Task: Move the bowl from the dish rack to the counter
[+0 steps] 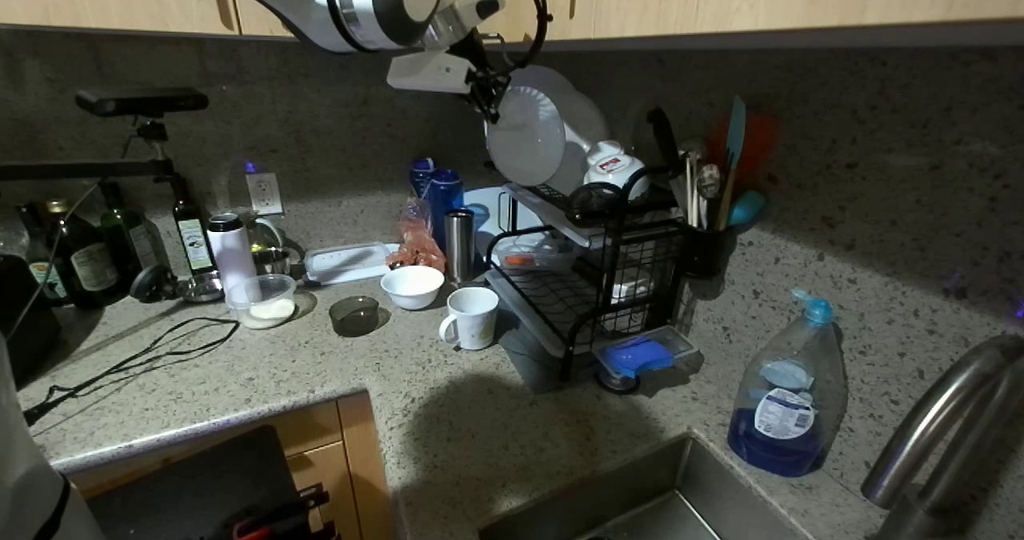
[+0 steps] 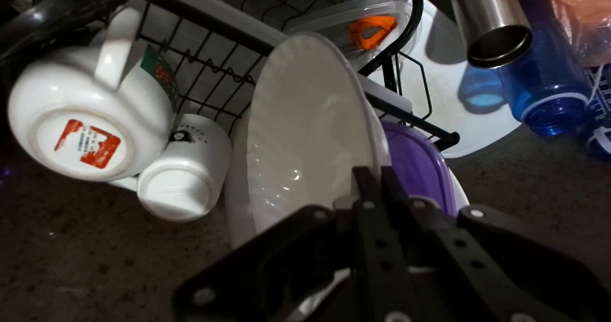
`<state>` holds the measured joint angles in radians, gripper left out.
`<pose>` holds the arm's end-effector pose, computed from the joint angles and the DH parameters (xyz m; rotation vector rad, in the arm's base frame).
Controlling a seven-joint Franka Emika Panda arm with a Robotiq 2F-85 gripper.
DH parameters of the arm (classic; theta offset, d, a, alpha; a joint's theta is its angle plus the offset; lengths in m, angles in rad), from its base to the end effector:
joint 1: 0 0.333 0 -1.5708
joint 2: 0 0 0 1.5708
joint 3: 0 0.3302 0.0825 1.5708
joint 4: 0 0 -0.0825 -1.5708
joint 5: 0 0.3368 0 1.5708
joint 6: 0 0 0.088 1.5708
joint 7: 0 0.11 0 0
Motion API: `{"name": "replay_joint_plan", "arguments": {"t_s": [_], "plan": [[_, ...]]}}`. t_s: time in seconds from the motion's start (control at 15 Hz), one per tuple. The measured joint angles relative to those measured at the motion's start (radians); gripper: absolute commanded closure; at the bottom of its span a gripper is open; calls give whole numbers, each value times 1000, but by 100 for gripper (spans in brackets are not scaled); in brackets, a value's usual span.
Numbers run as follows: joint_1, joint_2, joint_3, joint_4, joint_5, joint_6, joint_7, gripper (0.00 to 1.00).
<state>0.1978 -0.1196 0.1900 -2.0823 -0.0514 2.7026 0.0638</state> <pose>0.4834 0.2049 0.5951 -2.7877 -0.5209 -1.0877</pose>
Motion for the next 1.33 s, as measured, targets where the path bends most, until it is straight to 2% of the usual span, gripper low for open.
{"name": "replay_joint_plan", "arguments": {"t_s": [1.33], "plan": [[9, -36, 13, -14, -36, -93, 1, 95]]}}
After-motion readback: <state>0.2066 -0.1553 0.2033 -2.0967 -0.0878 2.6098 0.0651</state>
